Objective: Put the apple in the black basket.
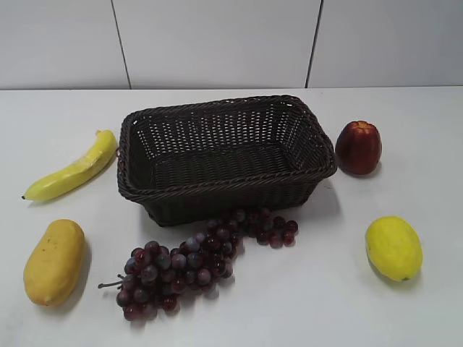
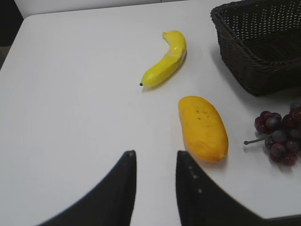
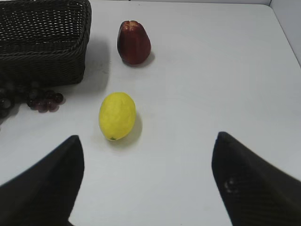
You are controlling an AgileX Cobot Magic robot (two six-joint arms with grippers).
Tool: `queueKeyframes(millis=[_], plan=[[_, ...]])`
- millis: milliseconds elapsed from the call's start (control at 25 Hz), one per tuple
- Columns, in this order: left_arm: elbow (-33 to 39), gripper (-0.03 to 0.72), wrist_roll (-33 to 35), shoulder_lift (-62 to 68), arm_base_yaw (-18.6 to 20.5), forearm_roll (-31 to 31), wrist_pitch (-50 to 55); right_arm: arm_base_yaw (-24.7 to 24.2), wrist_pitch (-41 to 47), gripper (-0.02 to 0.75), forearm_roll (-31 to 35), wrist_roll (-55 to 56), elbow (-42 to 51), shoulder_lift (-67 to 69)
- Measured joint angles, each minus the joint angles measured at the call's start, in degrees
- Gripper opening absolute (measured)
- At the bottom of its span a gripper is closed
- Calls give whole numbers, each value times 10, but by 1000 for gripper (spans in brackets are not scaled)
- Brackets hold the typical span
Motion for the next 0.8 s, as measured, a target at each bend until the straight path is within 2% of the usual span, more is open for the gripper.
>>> queueKeyframes(millis=[640,800], plan=[[0,223,0,0,0,0,0,0,-1,594,4,19,0,0],[0,223,0,0,0,0,0,0,-49,593,6,31,-12,33]])
